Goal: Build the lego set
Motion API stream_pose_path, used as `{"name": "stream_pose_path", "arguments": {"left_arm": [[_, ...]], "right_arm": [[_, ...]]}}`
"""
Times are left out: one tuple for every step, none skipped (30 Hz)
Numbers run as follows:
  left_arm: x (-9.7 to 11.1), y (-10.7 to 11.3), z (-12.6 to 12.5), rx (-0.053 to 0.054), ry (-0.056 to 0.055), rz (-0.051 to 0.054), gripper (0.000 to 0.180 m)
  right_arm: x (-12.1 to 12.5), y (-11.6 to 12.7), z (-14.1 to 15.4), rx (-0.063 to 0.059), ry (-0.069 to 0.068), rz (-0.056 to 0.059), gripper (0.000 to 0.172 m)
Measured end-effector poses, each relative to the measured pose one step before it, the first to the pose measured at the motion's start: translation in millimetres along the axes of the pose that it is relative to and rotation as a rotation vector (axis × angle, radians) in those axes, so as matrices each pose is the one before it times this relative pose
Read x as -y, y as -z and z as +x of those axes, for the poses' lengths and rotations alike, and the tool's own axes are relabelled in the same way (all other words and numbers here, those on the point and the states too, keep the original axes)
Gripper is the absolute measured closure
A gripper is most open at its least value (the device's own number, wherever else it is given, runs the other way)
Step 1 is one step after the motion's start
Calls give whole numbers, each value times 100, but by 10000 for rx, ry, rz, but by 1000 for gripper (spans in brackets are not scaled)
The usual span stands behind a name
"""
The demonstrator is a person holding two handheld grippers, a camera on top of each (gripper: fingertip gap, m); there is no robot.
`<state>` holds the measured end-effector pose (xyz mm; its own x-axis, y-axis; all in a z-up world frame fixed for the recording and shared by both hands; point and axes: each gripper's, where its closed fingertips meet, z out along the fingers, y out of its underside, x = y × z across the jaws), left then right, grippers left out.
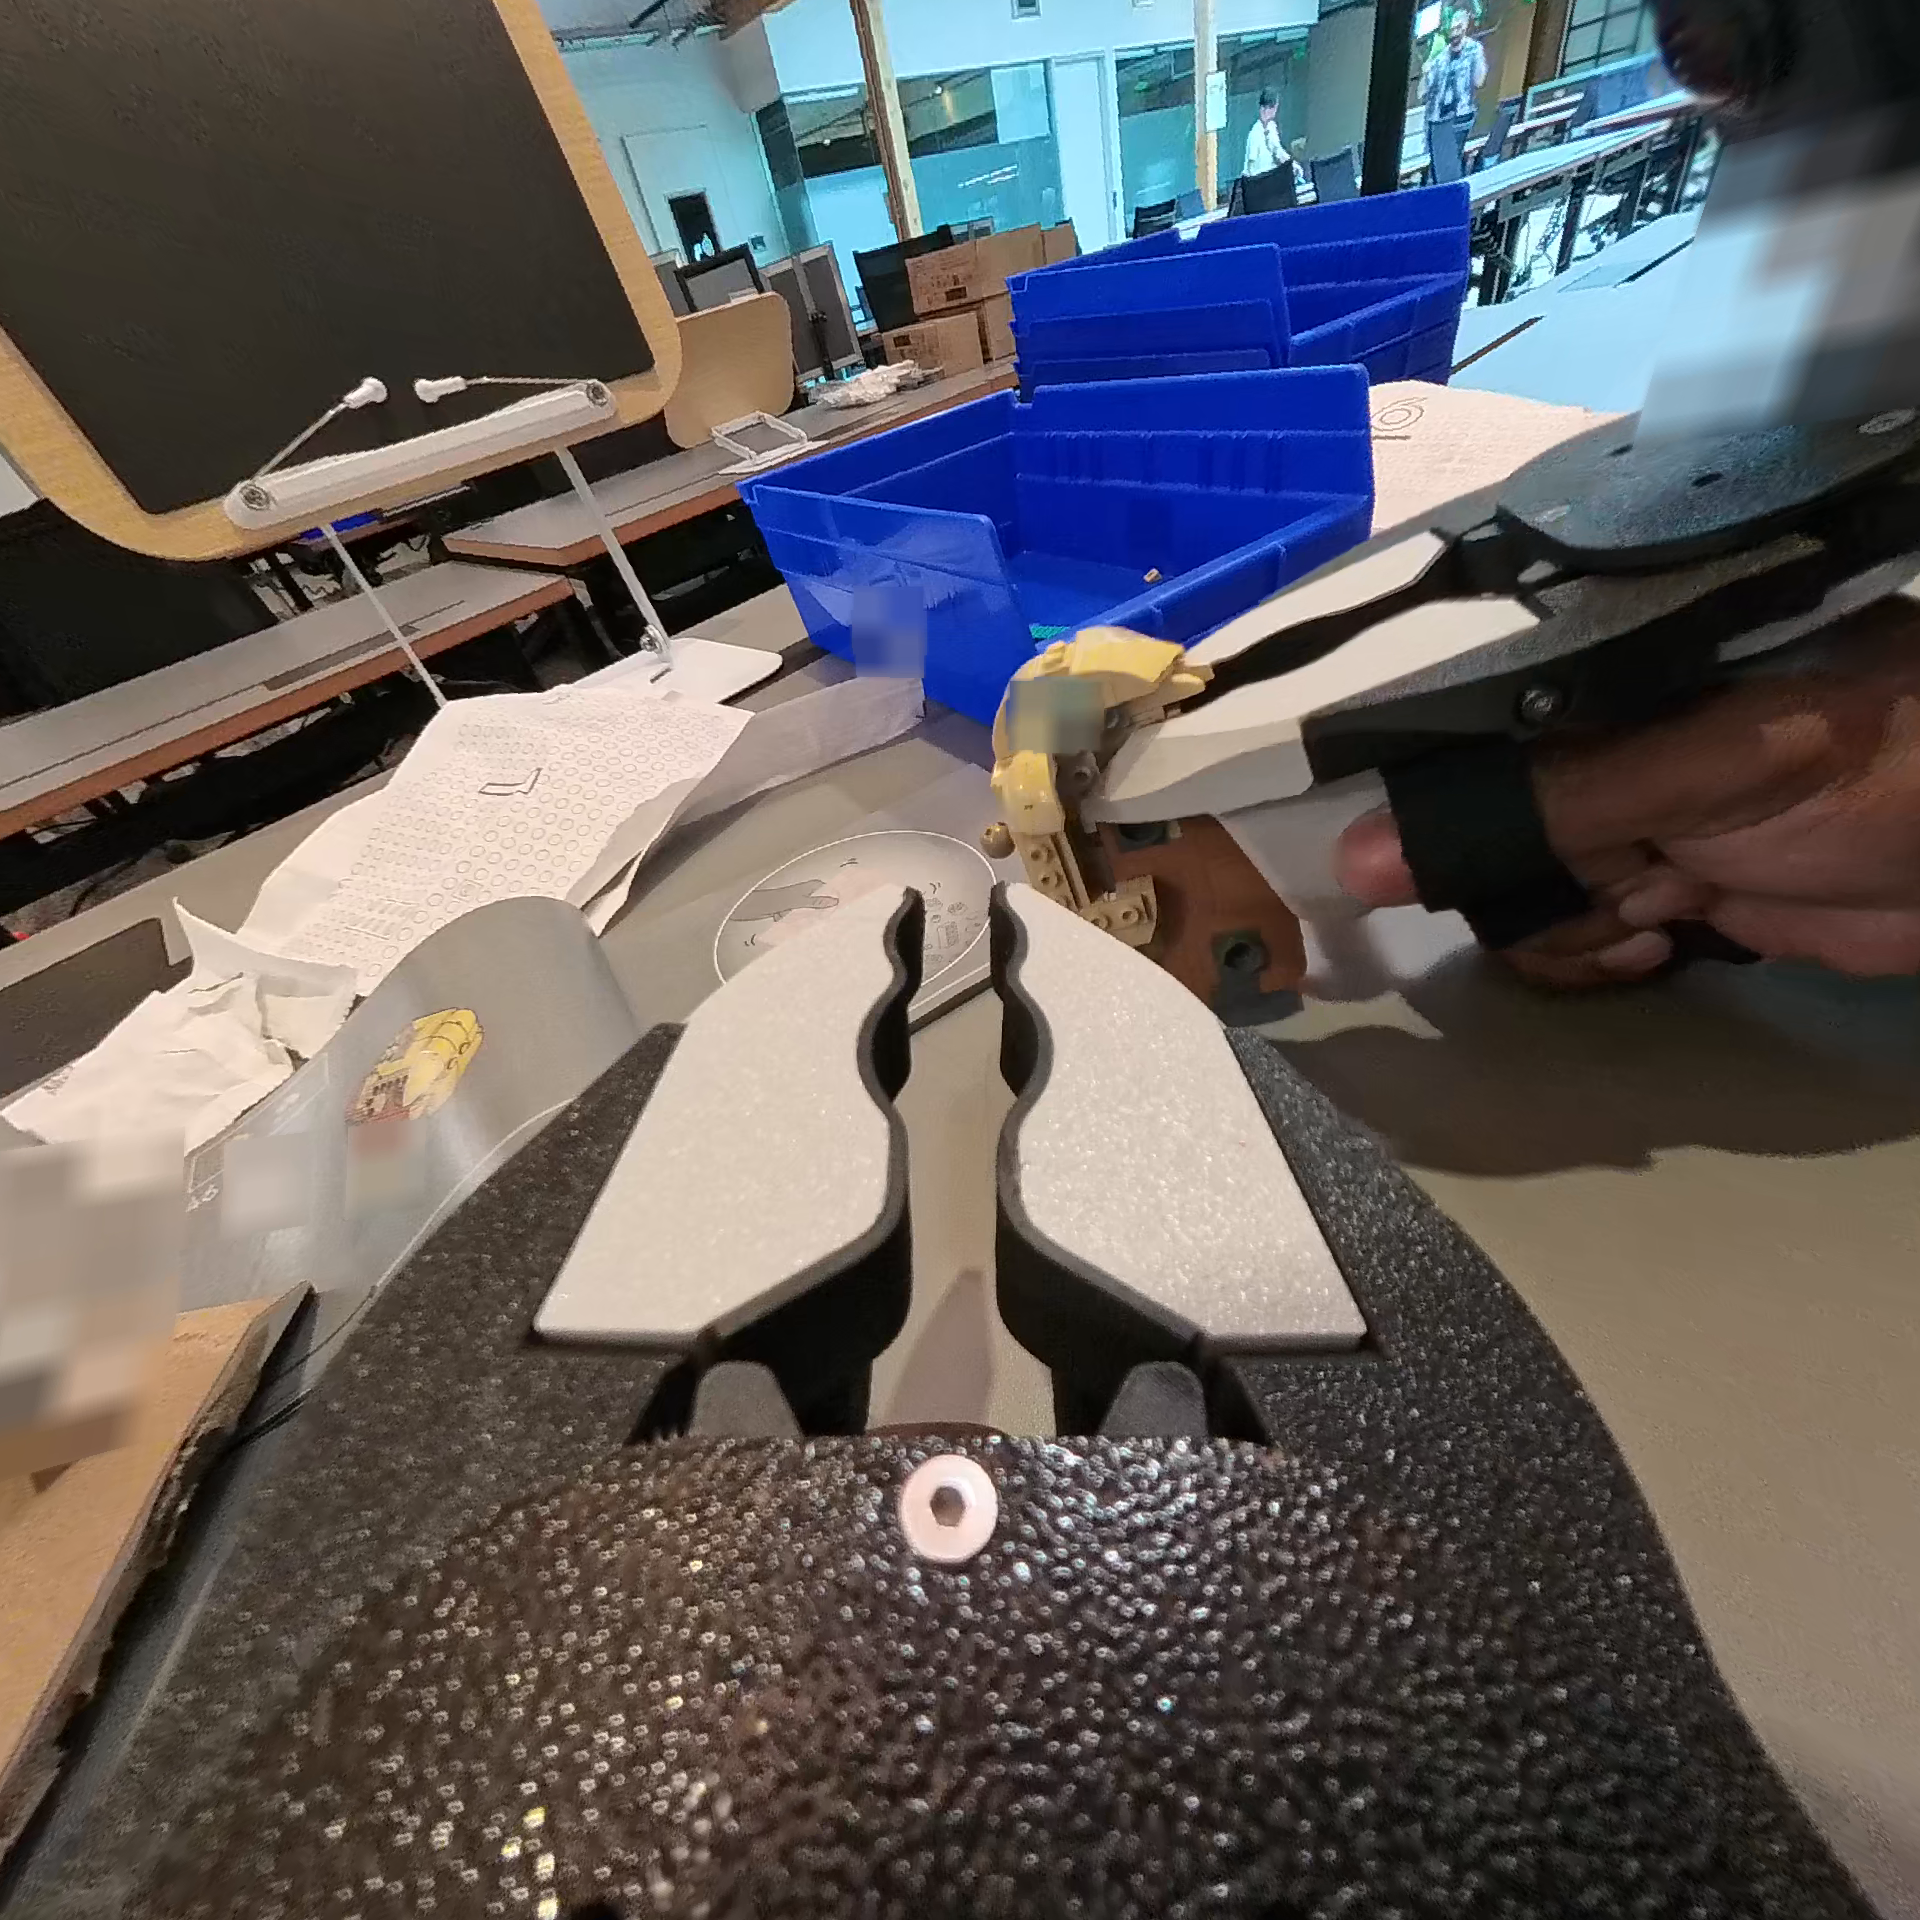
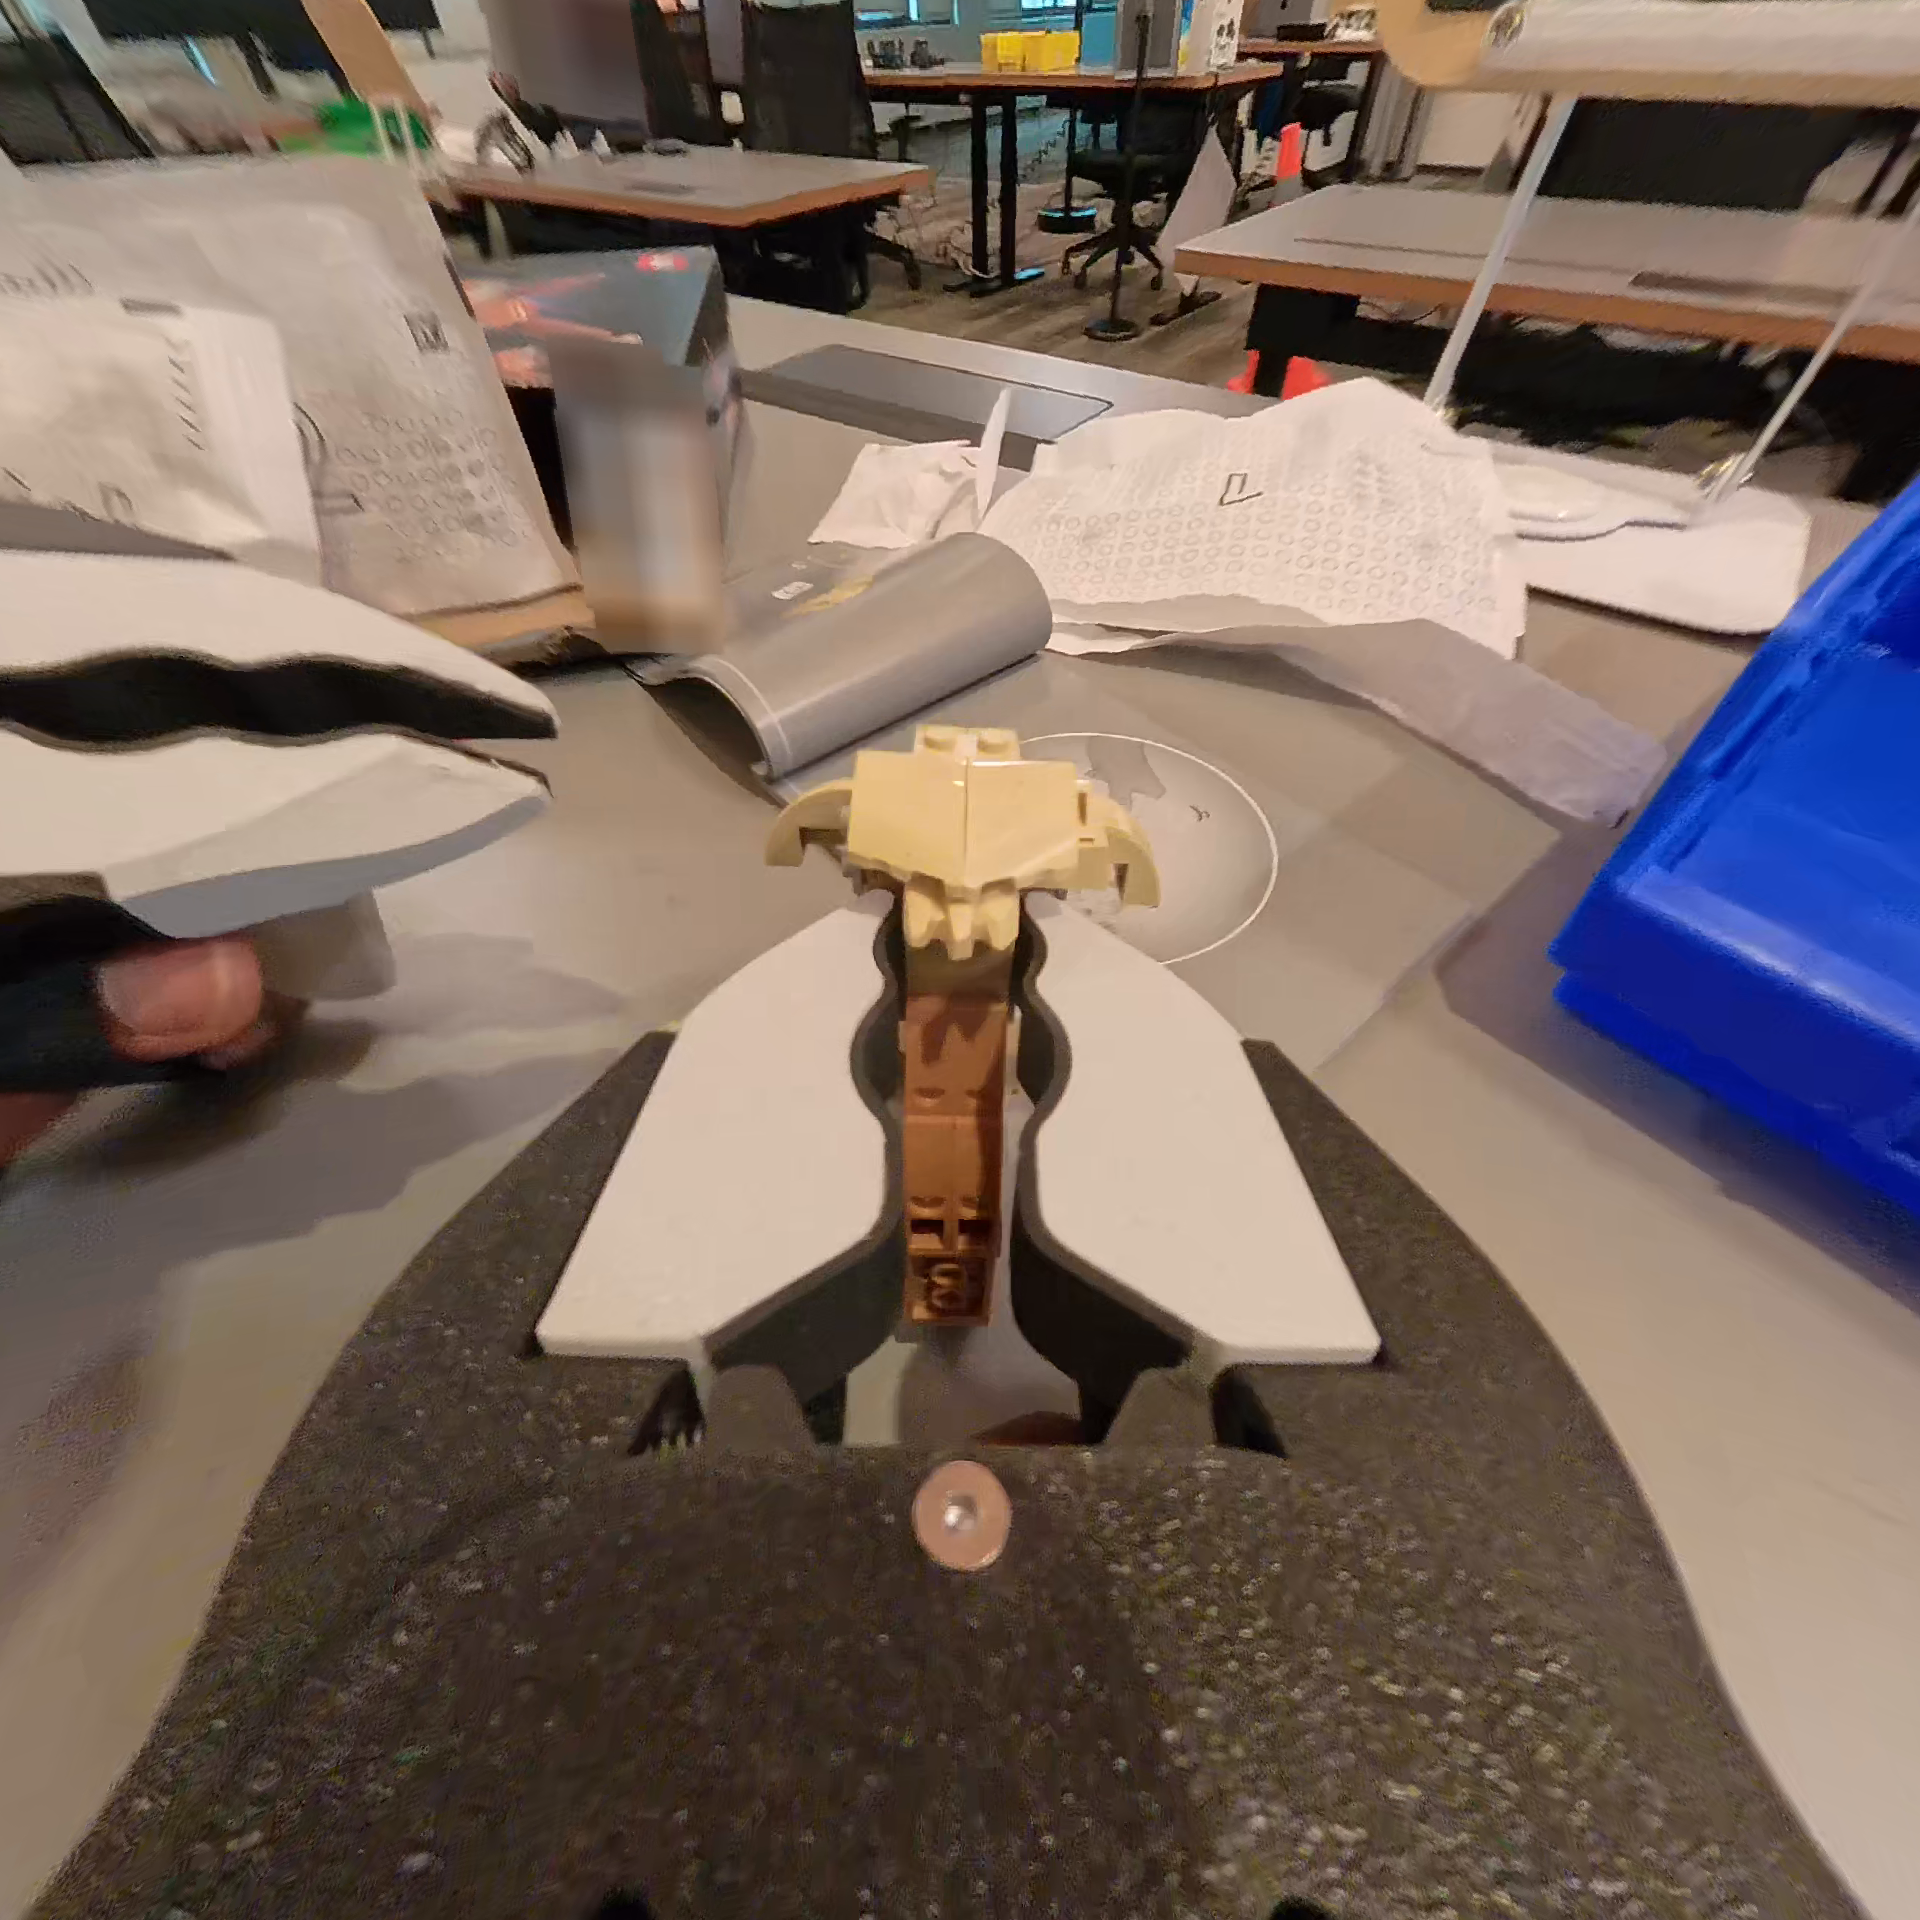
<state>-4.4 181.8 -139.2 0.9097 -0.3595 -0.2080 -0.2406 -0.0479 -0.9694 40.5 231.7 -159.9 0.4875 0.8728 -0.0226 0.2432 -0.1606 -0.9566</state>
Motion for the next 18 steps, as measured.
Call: {"name": "stream_pose_path", "arguments": {"left_arm": [[-3,0,8,-3,-8,-4,169],[-11,-5,17,-3,-10,-5,169],[-6,-10,15,-5,-9,-9,169],[-19,-7,11,-6,-6,-9,169],[-5,-10,16,-5,-7,-8,169],[-18,-10,17,-5,-10,-10,169],[-6,-1,13,-4,-15,-8,169],[-3,-2,17,2,-19,0,169],[-7,11,11,7,-11,-1,169],[-2,1,-5,3,-2,-1,169],[7,5,-6,8,2,6,169],[-2,14,-21,8,5,3,169],[-2,-6,-15,5,7,0,169],[-2,1,-2,3,3,-2,169],[-3,2,-6,2,-4,-2,169],[0,-2,2,2,-6,-2,169],[-5,-8,3,1,-3,-6,169],[-16,-18,5,-2,-1,-8,169]], "right_arm": [[-55,-37,12,-242,455,-112,154],[-11,-39,-5,-263,531,-82,154],[-14,-40,-86,-227,555,-82,154],[-35,-53,-140,-175,486,-100,154],[-34,-53,-188,-104,373,-74,154],[-6,-35,-191,-51,261,-35,154],[10,-17,-144,-35,175,-10,154],[5,-10,-109,-21,141,-6,154],[9,-3,-76,-24,142,-5,154],[-19,-1,-55,-42,163,-19,154],[-60,-16,-28,-71,199,-38,154],[-50,-17,-37,-89,223,-32,154],[-61,-36,-74,-69,236,-43,154],[-64,-31,-90,-59,233,-41,154],[-28,-29,-104,-52,216,-32,154],[-20,-15,-108,-31,177,-24,154],[7,-22,-122,5,92,-2,154],[-7,-18,-104,51,-12,-6,153]]}}
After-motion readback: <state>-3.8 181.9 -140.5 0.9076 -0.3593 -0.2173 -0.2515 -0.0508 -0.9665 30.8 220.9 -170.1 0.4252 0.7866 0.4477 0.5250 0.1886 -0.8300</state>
